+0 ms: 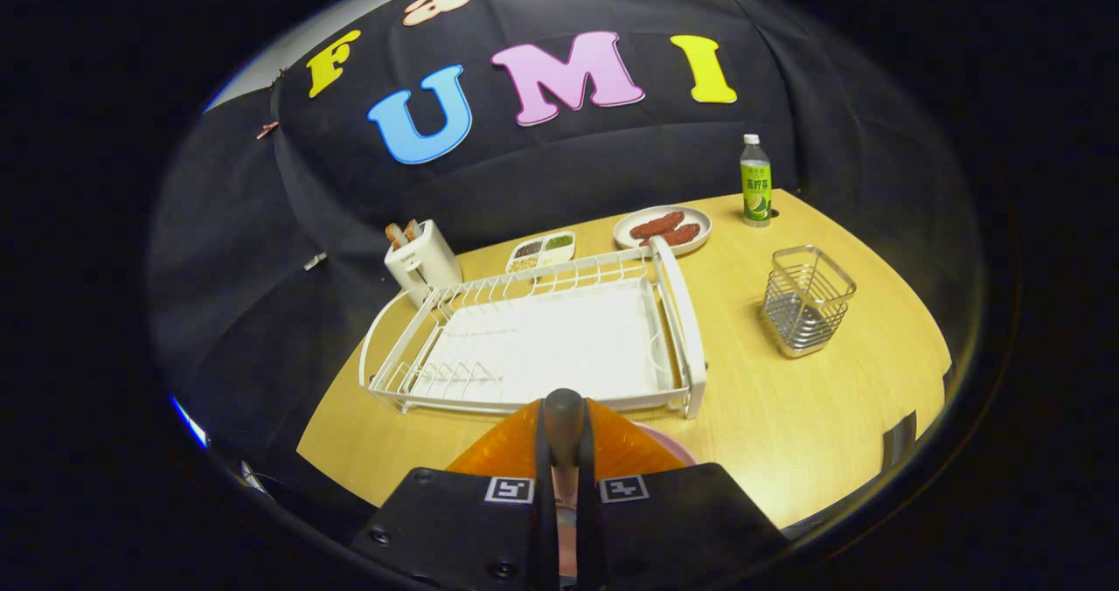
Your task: Take the plate from the dish rack, then take the spoon from the basket and place it into the plate.
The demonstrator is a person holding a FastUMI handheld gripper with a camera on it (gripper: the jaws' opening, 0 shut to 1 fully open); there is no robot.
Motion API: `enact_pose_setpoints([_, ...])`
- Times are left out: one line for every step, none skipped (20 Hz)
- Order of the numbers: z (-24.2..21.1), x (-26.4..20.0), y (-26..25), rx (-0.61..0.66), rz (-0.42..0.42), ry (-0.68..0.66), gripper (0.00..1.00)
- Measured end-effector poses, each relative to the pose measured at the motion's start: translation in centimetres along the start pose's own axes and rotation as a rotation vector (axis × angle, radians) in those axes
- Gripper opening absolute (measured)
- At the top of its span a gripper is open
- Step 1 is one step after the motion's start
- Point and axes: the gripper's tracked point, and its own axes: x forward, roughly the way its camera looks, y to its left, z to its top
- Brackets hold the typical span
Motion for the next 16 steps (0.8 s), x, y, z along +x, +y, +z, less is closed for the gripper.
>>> enact_pose_setpoints([-1.0,0.2,0.1,0.004,0.002,0.021,0.12])
enact_pose_setpoints([-1.8,0.4,0.3,0.010,0.002,0.037,0.12])
enact_pose_setpoints([-2.3,0.3,0.4,0.014,0.005,0.050,0.12])
enact_pose_setpoints([-2.7,0.2,0.6,0.008,0.008,0.059,0.13])
enact_pose_setpoints([-3.2,0.1,0.5,-0.004,0.005,0.068,0.13])
enact_pose_setpoints([-3.6,-0.2,0.6,-0.012,0.010,0.069,0.13])
enact_pose_setpoints([-3.5,-0.2,0.6,-0.012,0.012,0.069,0.14])
enact_pose_setpoints([-3.4,-0.2,0.4,-0.007,0.008,0.068,0.14])
enact_pose_setpoints([-3.3,-0.2,0.2,-0.001,0.006,0.072,0.14])
enact_pose_setpoints([-3.4,-0.2,0.2,0.002,0.004,0.074,0.15])
enact_pose_setpoints([-3.4,-0.3,0.2,0.004,0.002,0.076,0.15])
enact_pose_setpoints([-3.3,-0.3,0.3,0.004,0.005,0.077,0.16])
enact_pose_setpoints([-3.2,-0.4,0.0,0.001,-0.006,0.070,0.16])
enact_pose_setpoints([-2.8,-1.0,-0.1,-0.003,-0.012,0.060,0.26])
enact_pose_setpoints([-2.5,-1.2,-0.4,-0.007,-0.017,0.049,0.44])
enact_pose_setpoints([-2.5,-1.8,-1.0,-0.007,-0.032,0.044,0.62])
